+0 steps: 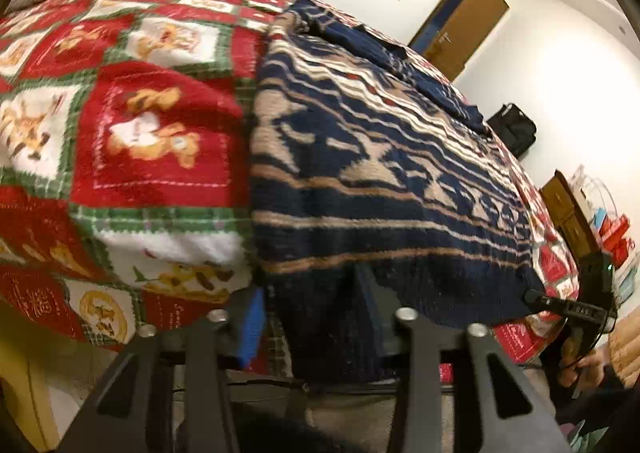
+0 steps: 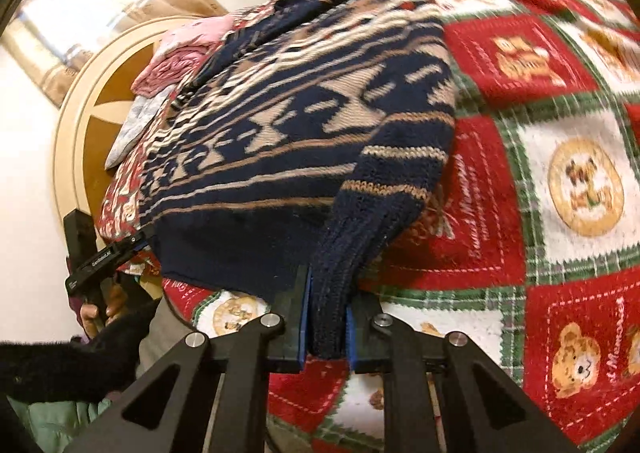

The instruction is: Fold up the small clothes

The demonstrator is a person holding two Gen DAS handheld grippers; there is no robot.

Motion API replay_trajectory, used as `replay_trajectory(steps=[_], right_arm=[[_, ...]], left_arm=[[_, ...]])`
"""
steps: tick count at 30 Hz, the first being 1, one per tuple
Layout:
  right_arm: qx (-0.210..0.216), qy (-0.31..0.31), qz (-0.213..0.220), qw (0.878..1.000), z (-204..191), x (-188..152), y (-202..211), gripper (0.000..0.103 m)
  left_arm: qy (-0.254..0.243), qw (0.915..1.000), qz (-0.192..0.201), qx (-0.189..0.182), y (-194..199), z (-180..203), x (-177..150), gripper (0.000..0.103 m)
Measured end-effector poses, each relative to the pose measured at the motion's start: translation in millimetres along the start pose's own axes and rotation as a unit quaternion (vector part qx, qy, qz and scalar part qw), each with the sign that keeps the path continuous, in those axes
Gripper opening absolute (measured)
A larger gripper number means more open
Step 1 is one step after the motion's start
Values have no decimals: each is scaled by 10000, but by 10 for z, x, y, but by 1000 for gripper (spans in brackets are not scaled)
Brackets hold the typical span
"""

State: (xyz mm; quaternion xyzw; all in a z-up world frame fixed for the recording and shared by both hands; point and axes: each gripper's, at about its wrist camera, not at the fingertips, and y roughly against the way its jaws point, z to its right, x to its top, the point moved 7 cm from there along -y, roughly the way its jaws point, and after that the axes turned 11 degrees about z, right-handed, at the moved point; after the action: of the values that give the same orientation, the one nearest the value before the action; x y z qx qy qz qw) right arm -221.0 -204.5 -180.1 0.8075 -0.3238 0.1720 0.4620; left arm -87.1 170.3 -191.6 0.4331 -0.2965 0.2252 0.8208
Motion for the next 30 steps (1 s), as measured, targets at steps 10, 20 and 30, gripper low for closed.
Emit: replay_trajectory(steps=[10, 20, 30], right_arm=[[14, -351, -134, 9993, 122, -32, -116, 27], [398, -72, -131, 9991, -73, 17, -140, 11], [1558, -477, 805, 9833, -571, 729, 548, 11]], left_arm=[[-33, 9999, 4, -122, 6, 57, -48, 40], [-234, 9981, 316, -470, 102, 259, 67, 11], [-225, 9888, 1000, -1086, 487, 782, 946, 11]])
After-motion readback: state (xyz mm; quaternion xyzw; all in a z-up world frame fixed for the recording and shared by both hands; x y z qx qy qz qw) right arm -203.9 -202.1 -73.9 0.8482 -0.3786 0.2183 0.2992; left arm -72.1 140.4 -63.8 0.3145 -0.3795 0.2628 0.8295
